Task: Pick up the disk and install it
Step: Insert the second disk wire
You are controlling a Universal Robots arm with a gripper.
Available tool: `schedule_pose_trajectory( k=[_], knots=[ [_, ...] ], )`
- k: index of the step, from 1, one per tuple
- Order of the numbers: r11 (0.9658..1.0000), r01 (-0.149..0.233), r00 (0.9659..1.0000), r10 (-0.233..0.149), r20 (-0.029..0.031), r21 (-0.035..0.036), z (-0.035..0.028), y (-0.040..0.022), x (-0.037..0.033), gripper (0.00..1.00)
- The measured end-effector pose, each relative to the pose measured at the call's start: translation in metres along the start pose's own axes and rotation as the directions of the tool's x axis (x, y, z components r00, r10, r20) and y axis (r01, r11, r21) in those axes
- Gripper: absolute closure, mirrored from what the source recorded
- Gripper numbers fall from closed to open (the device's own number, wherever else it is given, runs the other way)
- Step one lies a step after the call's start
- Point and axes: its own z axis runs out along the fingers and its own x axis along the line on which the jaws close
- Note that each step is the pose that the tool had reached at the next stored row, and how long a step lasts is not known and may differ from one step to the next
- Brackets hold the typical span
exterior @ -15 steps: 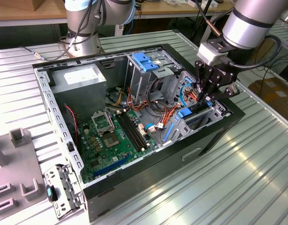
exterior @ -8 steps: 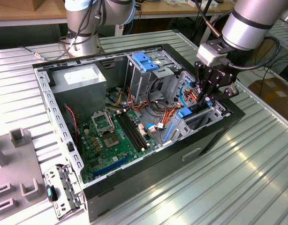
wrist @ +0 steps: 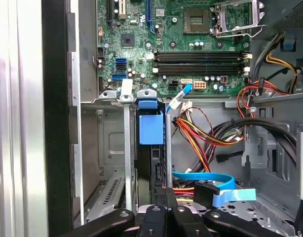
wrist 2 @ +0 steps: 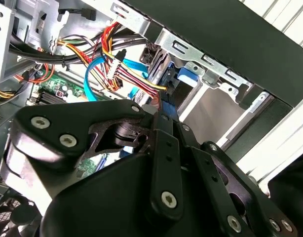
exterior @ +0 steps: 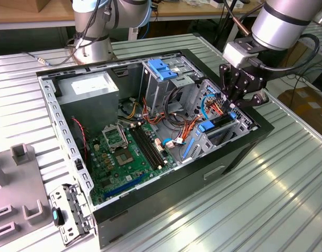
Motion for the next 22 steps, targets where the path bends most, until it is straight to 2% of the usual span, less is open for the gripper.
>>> schedule_pose_trajectory(
  k=[13,16,17,18,22],
  knots=[
    [1.0,0.0,1.0,0.0,0.0,0.0,-0.0022,0.0,0.0,0.89],
    [1.0,0.0,1.0,0.0,-0.0001,-0.0001,-0.0023,0.0015,0.0,0.89],
    [1.0,0.0,1.0,0.0,0.0012,-0.0001,-0.0027,0.0015,0.0,0.89],
    [1.0,0.0,1.0,0.0,0.0018,-0.0001,-0.0042,0.0014,0.0,0.89],
    [1.0,0.0,1.0,0.0,0.0026,-0.0001,-0.0218,0.001,-0.0005,0.89]
  ],
)
